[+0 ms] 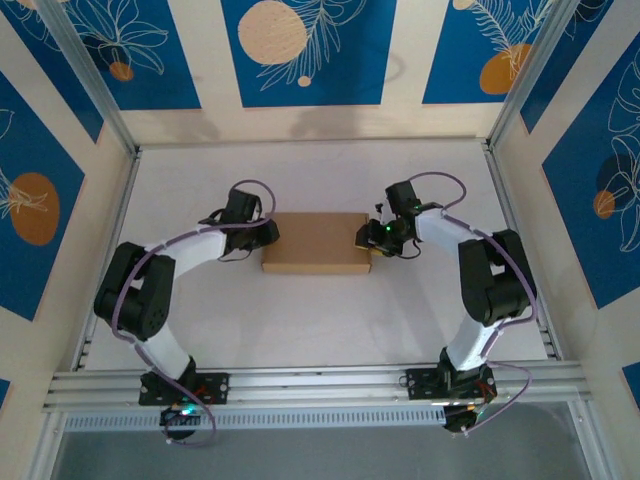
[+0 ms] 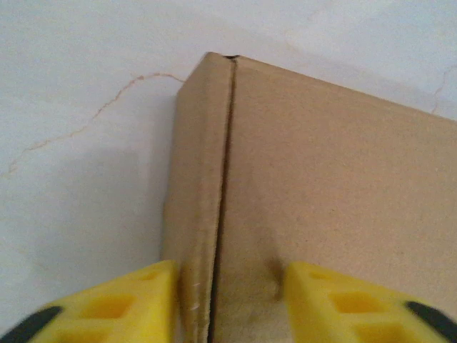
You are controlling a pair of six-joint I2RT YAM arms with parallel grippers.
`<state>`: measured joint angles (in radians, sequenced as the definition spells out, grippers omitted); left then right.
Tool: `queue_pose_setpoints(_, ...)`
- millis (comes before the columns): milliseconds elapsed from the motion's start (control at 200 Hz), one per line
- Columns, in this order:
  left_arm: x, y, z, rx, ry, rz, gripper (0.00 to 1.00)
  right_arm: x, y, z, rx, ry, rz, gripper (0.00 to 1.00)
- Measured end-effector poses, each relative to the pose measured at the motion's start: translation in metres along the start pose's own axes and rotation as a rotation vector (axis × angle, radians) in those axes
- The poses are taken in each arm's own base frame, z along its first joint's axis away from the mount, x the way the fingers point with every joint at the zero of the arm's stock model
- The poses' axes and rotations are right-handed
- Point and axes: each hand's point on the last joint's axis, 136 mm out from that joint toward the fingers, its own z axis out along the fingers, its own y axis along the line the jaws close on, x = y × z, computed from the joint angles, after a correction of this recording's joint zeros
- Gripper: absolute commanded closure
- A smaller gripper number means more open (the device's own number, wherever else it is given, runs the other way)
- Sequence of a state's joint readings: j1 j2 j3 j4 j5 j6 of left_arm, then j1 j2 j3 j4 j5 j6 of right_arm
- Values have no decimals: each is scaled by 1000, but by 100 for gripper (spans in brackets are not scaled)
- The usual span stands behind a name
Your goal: Fold the paper box
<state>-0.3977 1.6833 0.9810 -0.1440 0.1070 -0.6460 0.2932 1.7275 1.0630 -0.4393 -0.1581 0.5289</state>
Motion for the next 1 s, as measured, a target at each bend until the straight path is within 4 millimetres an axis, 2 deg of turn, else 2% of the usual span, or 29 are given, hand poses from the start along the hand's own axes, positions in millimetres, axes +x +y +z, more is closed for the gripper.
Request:
queue_pose_setpoints(30, 1, -1, -2, 2, 5, 11, 34, 0, -1, -1, 7, -5, -1, 27)
queue_pose_setpoints(75, 4, 0, -7, 2, 20, 16, 22, -1, -1, -5, 18, -15, -16, 1)
queue_pose_setpoints(95, 4, -1, -10, 1, 23, 35, 15, -1, 0, -8, 23, -22, -11, 1)
queue_pose_setpoints(110, 4, -1, -13, -2, 25, 30, 4, -1, 1, -11, 25, -27, -22, 1)
queue_pose_setpoints(125, 2, -1, -17, -4, 24, 48, 0, -1, 2, -14, 28, -37, -24, 1)
queue_pose_setpoints(190, -9, -8, -36, -4, -1, 69, 0, -6, 8, -34, 38, -91, -52, 1)
queue_pose_setpoints(250, -31, -19, -62, 7, -64, 100, 0, -15, 18, -58, 41, -151, -78, 1)
queue_pose_setpoints(350, -78, -42, -117, 52, -224, 157, 0, -37, 45, -111, 18, -312, -148, 1)
queue_pose_setpoints(410, -99, -47, -148, 69, -313, 182, 0, -43, 61, -145, -6, -419, -199, 1)
queue_pose_setpoints(465, -111, -43, -176, 51, -394, 198, 0, -40, 72, -176, -24, -517, -249, 1)
queue_pose_setpoints(535, -115, -30, -203, -3, -490, 219, 0, -31, 83, -215, -46, -665, -329, 1)
queue_pose_setpoints(570, -114, -22, -212, -33, -538, 234, 0, -24, 85, -231, -59, -743, -373, 1)
queue_pose_setpoints(620, -107, -6, -218, -81, -625, 269, 0, -15, 84, -242, -75, -831, -442, 1)
queue_pose_setpoints(645, -103, 1, -219, -99, -667, 289, 0, -11, 81, -244, -74, -871, -479, 1)
queue_pose_setpoints(670, -94, 16, -211, -136, -688, 305, 0, -8, 77, -242, -68, -900, -508, 1)
queue_pose_setpoints(710, -80, 37, -200, -192, -721, 327, 0, -5, 66, -233, -40, -922, -542, 1)
queue_pose_setpoints(785, -50, 82, -170, -316, -715, 357, 0, -3, 37, -200, 47, -900, -557, 1)
queue_pose_setpoints(820, -33, 105, -151, -385, -658, 381, 0, -3, 22, -184, 91, -877, -553, 1)
queue_pose_setpoints(865, -18, 127, -136, -455, -598, 407, 0, -4, 0, -166, 149, -854, -537, 1)
queue_pose_setpoints(920, -13, 142, -129, -509, -562, 425, 0, -4, -23, -150, 203, -848, -507, 1)
queue_pose_setpoints(1000, -22, 151, -125, -532, -571, 429, 0, -10, -57, -133, 283, -852, -440, 1)
